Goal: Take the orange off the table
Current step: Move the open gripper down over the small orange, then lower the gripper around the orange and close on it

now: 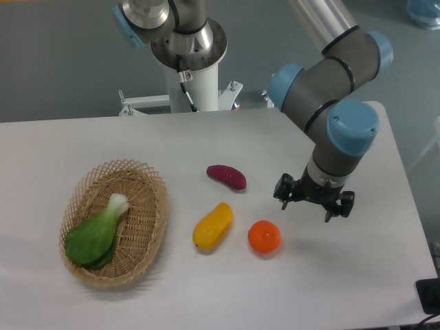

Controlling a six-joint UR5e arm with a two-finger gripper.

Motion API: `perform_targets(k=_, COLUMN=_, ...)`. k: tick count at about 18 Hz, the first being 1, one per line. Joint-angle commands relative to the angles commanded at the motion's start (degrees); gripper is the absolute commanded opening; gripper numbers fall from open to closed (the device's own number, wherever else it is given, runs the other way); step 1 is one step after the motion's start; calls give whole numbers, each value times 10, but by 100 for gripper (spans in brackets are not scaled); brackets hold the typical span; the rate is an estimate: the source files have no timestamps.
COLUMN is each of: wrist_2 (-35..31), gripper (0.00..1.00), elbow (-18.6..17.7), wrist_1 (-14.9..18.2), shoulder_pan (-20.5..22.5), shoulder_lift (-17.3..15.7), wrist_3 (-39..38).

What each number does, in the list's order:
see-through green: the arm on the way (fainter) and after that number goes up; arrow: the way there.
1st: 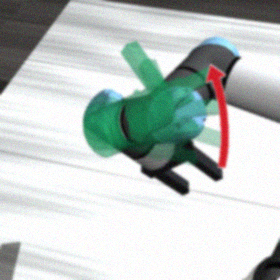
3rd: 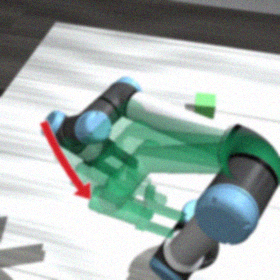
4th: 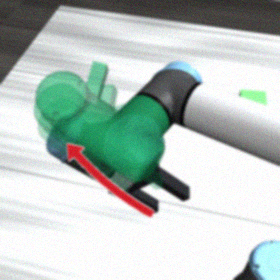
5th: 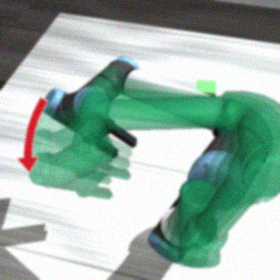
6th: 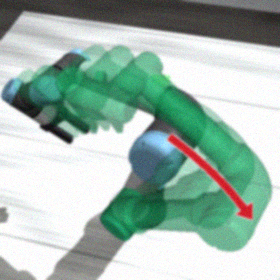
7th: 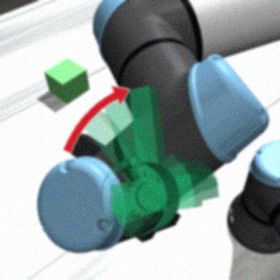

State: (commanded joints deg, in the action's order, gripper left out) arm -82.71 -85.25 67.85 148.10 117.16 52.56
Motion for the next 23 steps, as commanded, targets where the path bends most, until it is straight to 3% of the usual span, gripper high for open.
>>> perform_targets(k=3, wrist_2=-1, gripper=100, elbow=-19, wrist_1=-27, shoulder_pan=-11, shoulder_lift=0, wrist_3=-1)
perform_targets(k=7, wrist_2=-4, gripper=100, elbow=-60, wrist_1=-118, shoulder_pan=-19, shoulder_lift=1, wrist_3=-4)
perform_targets(k=23, wrist_2=-25, gripper=100, elbow=-60, wrist_1=-124, shoulder_pan=-47, shoulder_lift=35, wrist_3=-52)
